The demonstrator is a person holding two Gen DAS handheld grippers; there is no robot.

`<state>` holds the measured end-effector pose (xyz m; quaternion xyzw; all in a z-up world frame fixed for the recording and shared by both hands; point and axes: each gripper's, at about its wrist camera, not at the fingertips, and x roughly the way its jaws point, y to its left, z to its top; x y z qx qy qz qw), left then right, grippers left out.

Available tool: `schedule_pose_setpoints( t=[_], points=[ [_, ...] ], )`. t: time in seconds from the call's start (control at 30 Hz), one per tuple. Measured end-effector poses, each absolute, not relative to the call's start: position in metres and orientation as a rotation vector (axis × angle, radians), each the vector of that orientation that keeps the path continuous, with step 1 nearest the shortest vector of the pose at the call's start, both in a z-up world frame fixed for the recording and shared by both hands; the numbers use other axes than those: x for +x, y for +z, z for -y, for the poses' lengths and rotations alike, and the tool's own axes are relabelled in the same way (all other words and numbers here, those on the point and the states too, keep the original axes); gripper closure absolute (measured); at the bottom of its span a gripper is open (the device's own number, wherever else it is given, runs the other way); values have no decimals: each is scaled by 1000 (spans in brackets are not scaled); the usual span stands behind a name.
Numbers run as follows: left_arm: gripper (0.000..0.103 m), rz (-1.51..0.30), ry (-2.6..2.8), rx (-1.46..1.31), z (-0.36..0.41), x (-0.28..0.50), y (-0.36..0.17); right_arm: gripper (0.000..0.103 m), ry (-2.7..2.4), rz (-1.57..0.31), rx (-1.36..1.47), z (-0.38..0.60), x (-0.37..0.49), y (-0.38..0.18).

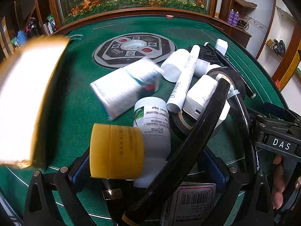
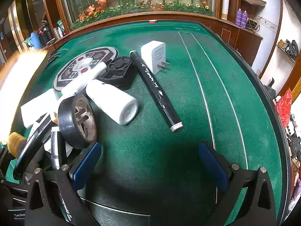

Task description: Organize rigid objects

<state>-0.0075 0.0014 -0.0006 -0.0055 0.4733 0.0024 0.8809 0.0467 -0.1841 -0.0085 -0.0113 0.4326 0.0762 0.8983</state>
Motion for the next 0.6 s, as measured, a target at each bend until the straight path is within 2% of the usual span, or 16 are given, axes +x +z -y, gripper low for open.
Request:
schedule_pose_setpoints(
  t=[0.6],
  points=[
    [0,-987,4,-12,-3,-7,0,0,159,-894,-15,186,47,-8]
  ],
)
